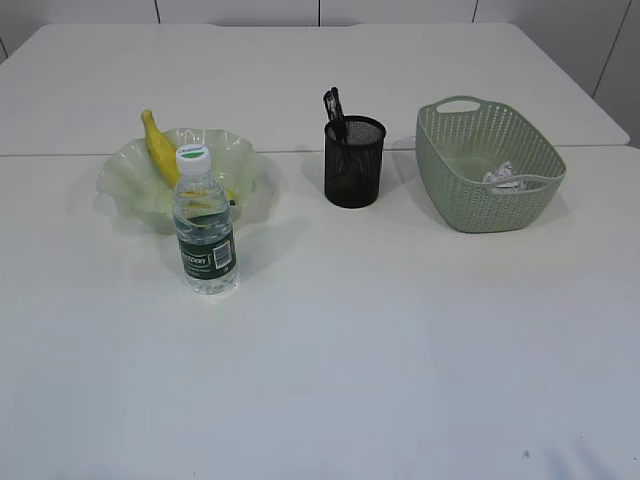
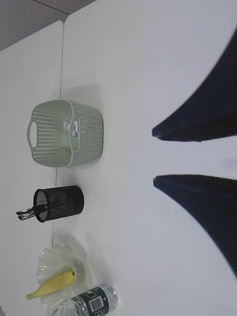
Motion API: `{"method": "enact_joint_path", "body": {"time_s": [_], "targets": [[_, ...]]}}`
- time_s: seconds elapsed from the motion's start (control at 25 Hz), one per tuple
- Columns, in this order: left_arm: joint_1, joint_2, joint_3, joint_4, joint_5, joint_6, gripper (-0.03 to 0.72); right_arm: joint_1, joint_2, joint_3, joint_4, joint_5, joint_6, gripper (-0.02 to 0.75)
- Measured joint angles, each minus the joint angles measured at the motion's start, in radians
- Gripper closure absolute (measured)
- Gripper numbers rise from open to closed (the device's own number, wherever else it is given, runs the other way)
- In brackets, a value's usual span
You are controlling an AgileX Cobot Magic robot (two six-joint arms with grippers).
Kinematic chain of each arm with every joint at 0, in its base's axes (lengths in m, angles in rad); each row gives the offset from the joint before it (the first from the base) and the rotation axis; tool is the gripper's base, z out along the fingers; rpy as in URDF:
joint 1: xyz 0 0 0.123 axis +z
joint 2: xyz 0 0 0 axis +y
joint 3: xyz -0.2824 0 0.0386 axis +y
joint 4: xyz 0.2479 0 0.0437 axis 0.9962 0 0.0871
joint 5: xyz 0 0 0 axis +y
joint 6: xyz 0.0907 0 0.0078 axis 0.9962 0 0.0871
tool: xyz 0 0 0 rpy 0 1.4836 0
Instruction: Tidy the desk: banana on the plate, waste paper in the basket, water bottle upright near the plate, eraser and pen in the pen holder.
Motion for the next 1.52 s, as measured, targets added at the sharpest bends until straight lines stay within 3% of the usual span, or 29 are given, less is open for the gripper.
{"method": "enact_joint_path", "body": {"time_s": [0.56, 1.04, 1.52], "targets": [[0.0, 0.0, 0.0, 0.0, 0.0, 0.0, 0.449, 0.0, -0.102, -0.002, 0.008, 0.032, -0.002, 0.561], [0.0, 0.0, 0.0, 0.0, 0.0, 0.0, 0.449, 0.0, -0.102, -0.002, 0.046, 0.173, -0.002, 0.561], [0.0, 0.0, 0.0, 0.0, 0.0, 0.0, 0.449, 0.0, -0.102, -0.002, -0.035, 0.239, -0.002, 0.561]]}}
